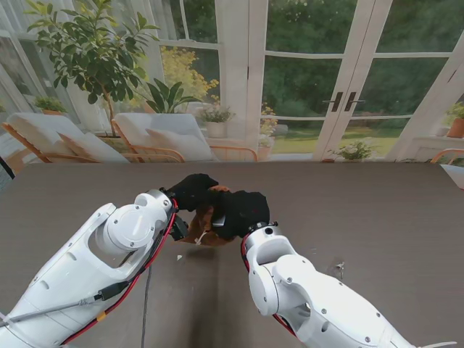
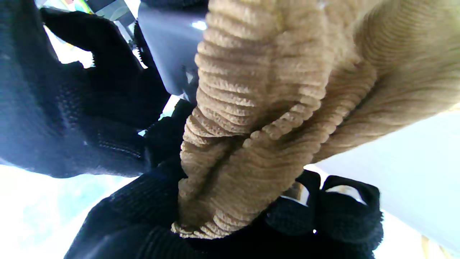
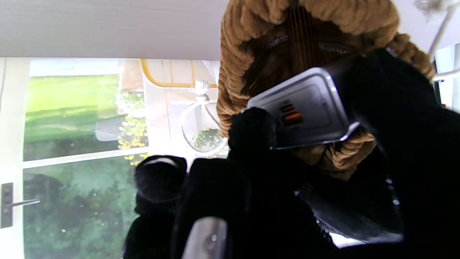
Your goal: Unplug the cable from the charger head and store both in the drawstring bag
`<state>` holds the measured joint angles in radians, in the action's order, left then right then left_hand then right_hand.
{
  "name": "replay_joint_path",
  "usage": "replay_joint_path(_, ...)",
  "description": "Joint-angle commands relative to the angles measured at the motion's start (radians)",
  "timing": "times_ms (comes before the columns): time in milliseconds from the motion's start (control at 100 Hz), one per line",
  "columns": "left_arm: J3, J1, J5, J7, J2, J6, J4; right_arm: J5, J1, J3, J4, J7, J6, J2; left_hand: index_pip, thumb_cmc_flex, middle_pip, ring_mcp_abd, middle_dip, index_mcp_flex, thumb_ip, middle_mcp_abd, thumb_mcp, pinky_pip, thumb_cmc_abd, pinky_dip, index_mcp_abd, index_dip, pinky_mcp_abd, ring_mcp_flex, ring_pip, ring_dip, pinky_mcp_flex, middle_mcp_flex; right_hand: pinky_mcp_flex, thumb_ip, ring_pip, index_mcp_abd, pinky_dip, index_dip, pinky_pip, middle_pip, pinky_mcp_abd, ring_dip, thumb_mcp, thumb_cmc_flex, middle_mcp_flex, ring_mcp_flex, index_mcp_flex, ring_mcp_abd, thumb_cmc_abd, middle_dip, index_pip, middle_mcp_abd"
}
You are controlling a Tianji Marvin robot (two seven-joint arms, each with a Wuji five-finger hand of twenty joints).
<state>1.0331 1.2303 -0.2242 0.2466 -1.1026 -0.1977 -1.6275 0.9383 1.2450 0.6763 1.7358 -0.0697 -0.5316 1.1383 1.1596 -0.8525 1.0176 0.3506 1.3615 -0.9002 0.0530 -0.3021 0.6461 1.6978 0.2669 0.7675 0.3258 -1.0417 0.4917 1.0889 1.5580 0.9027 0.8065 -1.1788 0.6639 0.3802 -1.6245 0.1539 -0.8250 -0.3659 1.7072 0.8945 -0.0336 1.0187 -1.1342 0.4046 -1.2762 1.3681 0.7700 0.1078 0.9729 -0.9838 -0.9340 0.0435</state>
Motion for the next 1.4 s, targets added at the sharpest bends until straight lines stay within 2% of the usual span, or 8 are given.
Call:
replay_joint_path(0, 0.000, 0.002, 0.021, 0.027, -0.010, 0.007, -0.026, -0.002, -0.002, -0.008, -0.012, 0.022, -0.007, 0.009, 0.014, -0.006, 0.005, -0.047, -0.008, 0.011, 0.047, 0.015, -0.022, 0.062, -0.021, 0.001, 0.060, 0.005, 0.025, 0.025, 0.020, 0.001, 0.014, 0.006, 0.497, -0.056, -0.059, -0.077, -0.029, -0.029, 0.075, -0.021, 0.034, 0.013, -0.147, 0.113, -0.111, -0.043, 0.127, 0.173, -0.038, 0.013, -0.249, -0.053)
replay_joint_path(290, 0.013, 0.010, 0.056, 0.041, -0.009, 0.018, -0.037, -0.022, -0.018, -0.024, -0.028, 0.034, -0.062, 0.014, 0.015, -0.008, 0.007, -0.043, -0.008, 0.008, 0.045, 0.012, -0.022, 0.060, -0.020, 0.003, 0.063, 0.005, 0.026, 0.022, 0.020, 0.003, 0.012, 0.005, 0.499, -0.057, -0.066, -0.064, -0.029, -0.014, 0.083, -0.028, 0.028, 0.016, -0.140, 0.116, -0.115, -0.043, 0.140, 0.167, -0.059, 0.018, -0.236, -0.056)
replay_joint_path(750, 0.022, 0.020, 0.063, 0.072, 0.000, 0.034, -0.045, -0.065, -0.058, -0.031, -0.055, 0.041, -0.119, 0.026, 0.011, -0.008, 0.005, -0.038, -0.008, 0.007, 0.043, 0.009, -0.022, 0.053, -0.020, 0.009, 0.062, 0.003, 0.027, 0.013, 0.018, 0.006, 0.003, 0.008, 0.499, -0.072, -0.063, -0.049, -0.024, 0.012, 0.086, -0.055, 0.023, 0.012, -0.123, 0.115, -0.096, -0.044, 0.120, 0.157, -0.118, 0.036, -0.201, -0.062)
replay_joint_path(1240, 0.014, 0.024, 0.049, 0.080, 0.003, 0.037, -0.012, -0.162, -0.045, 0.016, -0.035, 0.017, -0.133, 0.041, 0.006, -0.016, 0.001, -0.035, -0.003, 0.019, 0.045, 0.004, -0.037, 0.036, -0.024, 0.023, 0.061, 0.001, 0.020, -0.010, 0.013, 0.014, -0.025, 0.026, 0.496, -0.076, -0.067, -0.054, -0.023, -0.039, 0.082, -0.028, -0.004, 0.003, -0.126, 0.127, -0.080, -0.044, 0.090, 0.126, -0.212, 0.031, -0.243, -0.060)
replay_joint_path(1390, 0.014, 0.024, 0.056, 0.070, 0.000, 0.043, -0.003, -0.202, -0.042, 0.015, -0.038, 0.001, -0.144, 0.053, 0.006, -0.024, 0.001, -0.030, -0.001, 0.020, 0.047, 0.000, -0.041, 0.033, -0.023, 0.029, 0.066, 0.002, 0.018, -0.012, 0.013, 0.017, -0.028, 0.029, 0.497, -0.076, -0.073, -0.052, -0.024, -0.037, 0.087, -0.022, -0.016, 0.002, -0.116, 0.129, -0.076, -0.045, 0.091, 0.111, -0.210, 0.030, -0.239, -0.064)
